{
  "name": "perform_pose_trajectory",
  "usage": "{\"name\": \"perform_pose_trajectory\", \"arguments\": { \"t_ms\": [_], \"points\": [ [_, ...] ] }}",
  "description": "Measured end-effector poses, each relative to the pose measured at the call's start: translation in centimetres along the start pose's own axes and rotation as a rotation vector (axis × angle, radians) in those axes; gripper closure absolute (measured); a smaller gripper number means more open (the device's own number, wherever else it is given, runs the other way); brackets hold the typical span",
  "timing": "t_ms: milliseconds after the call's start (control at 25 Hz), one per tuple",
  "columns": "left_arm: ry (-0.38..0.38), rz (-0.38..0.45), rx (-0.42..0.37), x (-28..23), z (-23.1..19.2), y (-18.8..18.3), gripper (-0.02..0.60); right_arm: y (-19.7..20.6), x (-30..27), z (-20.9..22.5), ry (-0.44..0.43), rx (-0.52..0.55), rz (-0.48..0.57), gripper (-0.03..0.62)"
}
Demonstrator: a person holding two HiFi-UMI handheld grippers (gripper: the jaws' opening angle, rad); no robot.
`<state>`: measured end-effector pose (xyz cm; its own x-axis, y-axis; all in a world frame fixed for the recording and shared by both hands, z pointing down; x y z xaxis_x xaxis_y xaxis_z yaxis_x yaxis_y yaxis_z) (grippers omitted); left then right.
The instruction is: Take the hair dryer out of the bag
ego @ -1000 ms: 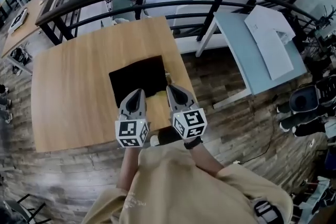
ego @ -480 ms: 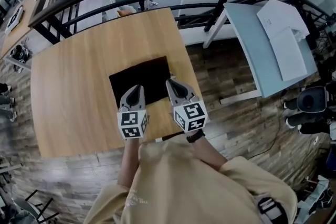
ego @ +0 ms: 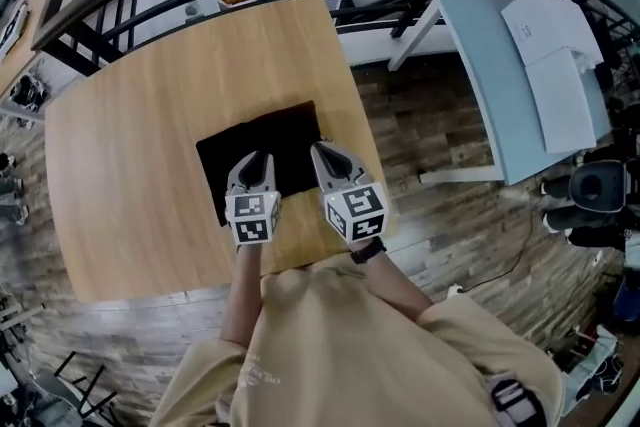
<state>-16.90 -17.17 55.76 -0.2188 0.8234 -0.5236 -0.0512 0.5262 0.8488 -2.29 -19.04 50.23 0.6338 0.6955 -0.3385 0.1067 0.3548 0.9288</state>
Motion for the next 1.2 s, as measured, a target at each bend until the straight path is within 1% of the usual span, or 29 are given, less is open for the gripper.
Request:
{"name": "perform_pose_trajectory", "arguments": {
  "t_ms": [40, 200, 240, 320, 400, 520, 560, 640, 760, 840, 920, 960, 1000, 1040, 1080, 1160, 1200],
  "points": [
    [-0.004, -0.008, -0.012, -0.5, -0.2, 0.1, 0.485, 0.3, -0.4, 0.1, 0.0, -0.001, -0.007, 0.58],
    [-0.02, -0.044, -0.057, -2.7, -0.6, 1.0, 0.439, 1.5, -1.4, 0.6, -0.008, -0.01, -0.034, 0.58],
    [-0.02, -0.056, -0.072, -3.2, -0.5, 1.3, 0.419, 1.7, -1.5, 0.7, -0.01, -0.012, -0.039, 0.58],
    [-0.011, -0.08, -0.097, -4.1, -0.5, 1.8, 0.356, 2.0, -1.7, 0.8, -0.012, -0.014, -0.046, 0.58],
    [-0.016, -0.105, -0.094, -4.8, -0.7, 2.3, 0.351, 2.2, -1.9, 0.9, -0.014, -0.014, -0.049, 0.58],
    [-0.047, -0.147, -0.093, -5.4, -1.3, 3.4, 0.351, 2.5, -2.2, 1.0, -0.014, -0.014, -0.051, 0.58],
    [-0.057, -0.157, -0.101, -5.5, -1.5, 3.7, 0.355, 2.5, -2.3, 1.0, -0.013, -0.014, -0.052, 0.58],
    [-0.079, -0.164, -0.122, -5.6, -1.9, 3.8, 0.382, 2.6, -2.5, 1.1, -0.012, -0.012, -0.056, 0.58],
    [-0.113, -0.158, -0.135, -5.6, -2.3, 3.7, 0.445, 2.8, -2.6, 1.4, -0.008, -0.012, -0.062, 0.58],
    [-0.12, -0.149, -0.137, -5.5, -2.3, 3.8, 0.455, 3.0, -2.4, 1.6, -0.003, -0.015, -0.065, 0.58],
    [-0.126, -0.126, -0.103, -5.5, -2.5, 3.7, 0.462, 3.1, -2.2, 1.8, 0.002, -0.017, -0.068, 0.58],
    [-0.131, -0.109, -0.078, -5.4, -2.6, 3.5, 0.476, 3.2, -2.2, 1.8, 0.003, -0.018, -0.069, 0.58],
    [-0.137, -0.093, -0.058, -5.3, -2.8, 3.4, 0.502, 3.3, -2.2, 1.9, 0.005, -0.018, -0.071, 0.58],
    [-0.143, -0.082, -0.048, -5.3, -3.0, 3.4, 0.538, 3.4, -2.1, 2.0, 0.007, -0.018, -0.072, 0.58],
    [-0.146, -0.075, -0.045, -5.3, -3.1, 3.5, 0.561, 3.5, -2.0, 2.1, 0.009, -0.019, -0.074, 0.58],
    [-0.139, -0.07, -0.035, -5.3, -3.2, 3.5, 0.563, 3.6, -1.8, 2.2, 0.014, -0.022, -0.073, 0.58],
    [-0.129, -0.07, -0.015, -5.3, -3.3, 3.4, 0.563, 3.6, -1.7, 2.2, 0.016, -0.024, -0.071, 0.58]
  ]
}}
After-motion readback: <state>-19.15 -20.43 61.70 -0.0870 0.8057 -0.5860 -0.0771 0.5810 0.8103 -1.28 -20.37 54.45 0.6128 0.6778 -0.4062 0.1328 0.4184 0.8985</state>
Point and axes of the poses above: the fingertips, and each gripper's own axes: x backward along the fingers, z to its right, y out of its underside, the point moved 5 cm from there along x, backward along the fingers, and after that the axes turned 1 degree about x, right-handed, at the moved point
